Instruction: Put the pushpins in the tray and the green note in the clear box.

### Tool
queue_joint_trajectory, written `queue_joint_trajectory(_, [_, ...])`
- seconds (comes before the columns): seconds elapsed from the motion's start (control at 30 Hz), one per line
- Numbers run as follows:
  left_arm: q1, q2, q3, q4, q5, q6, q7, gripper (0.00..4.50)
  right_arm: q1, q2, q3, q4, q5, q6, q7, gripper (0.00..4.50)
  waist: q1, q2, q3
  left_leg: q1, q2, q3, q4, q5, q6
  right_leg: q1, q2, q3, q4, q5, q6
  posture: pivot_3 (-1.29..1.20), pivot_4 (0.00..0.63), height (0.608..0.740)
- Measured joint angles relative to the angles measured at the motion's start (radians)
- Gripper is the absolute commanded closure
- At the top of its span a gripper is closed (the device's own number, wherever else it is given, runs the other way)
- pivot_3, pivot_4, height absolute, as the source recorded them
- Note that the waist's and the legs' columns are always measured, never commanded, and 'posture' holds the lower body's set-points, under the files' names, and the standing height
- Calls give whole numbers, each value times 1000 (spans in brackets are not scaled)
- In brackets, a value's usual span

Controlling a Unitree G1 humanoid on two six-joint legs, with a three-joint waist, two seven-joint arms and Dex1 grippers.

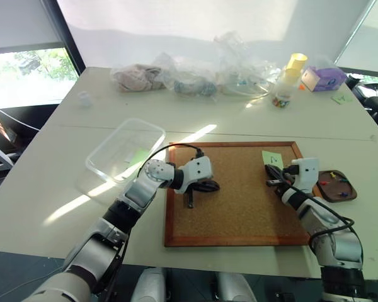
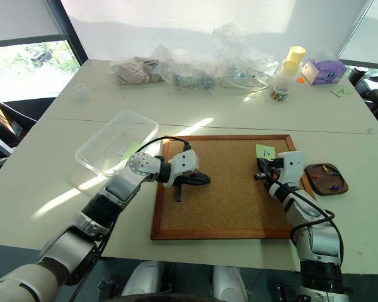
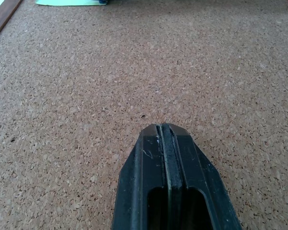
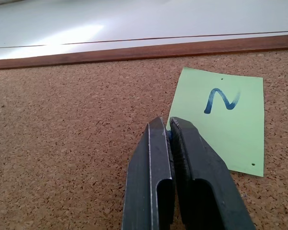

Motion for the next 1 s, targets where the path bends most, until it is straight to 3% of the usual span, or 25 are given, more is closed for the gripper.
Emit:
queue_joint_trajectory(0.53, [2, -23, 34, 6, -39, 62, -6, 4500, -16, -3, -48, -68, 1, -58, 5, 4400, -1, 0, 0, 0, 0, 0, 0, 0, 0, 0, 1, 0, 0, 0, 0, 0, 150, 740])
queue_joint_trajectory(0.63, [-9, -80, 133, 16, -162, 206, -4, 3544, -10, -3, -42, -69, 0, -58, 8, 4500, 1, -1, 1, -2, 0, 0, 1, 0, 0, -2, 0, 0, 1, 0, 0, 0, 150, 740])
queue_joint_trajectory(0.87, [-183, -150, 380, -34, -448, 483, 35, 229, 14, -37, -38, -145, -6, -56, 18, 4500, -2, -1, 1, -2, -1, 0, 1, 0, 0, -3, 1, 0, 1, 1, 1, 0, 150, 740])
queue_joint_trajectory(1.0, [-282, -233, 521, 91, -530, 640, 226, 56, 46, -62, -32, -239, -17, -47, 22, 4500, 0, -2, 1, -2, -2, -1, 1, 0, 0, -3, 2, -1, 1, 1, 2, 0, 150, 740])
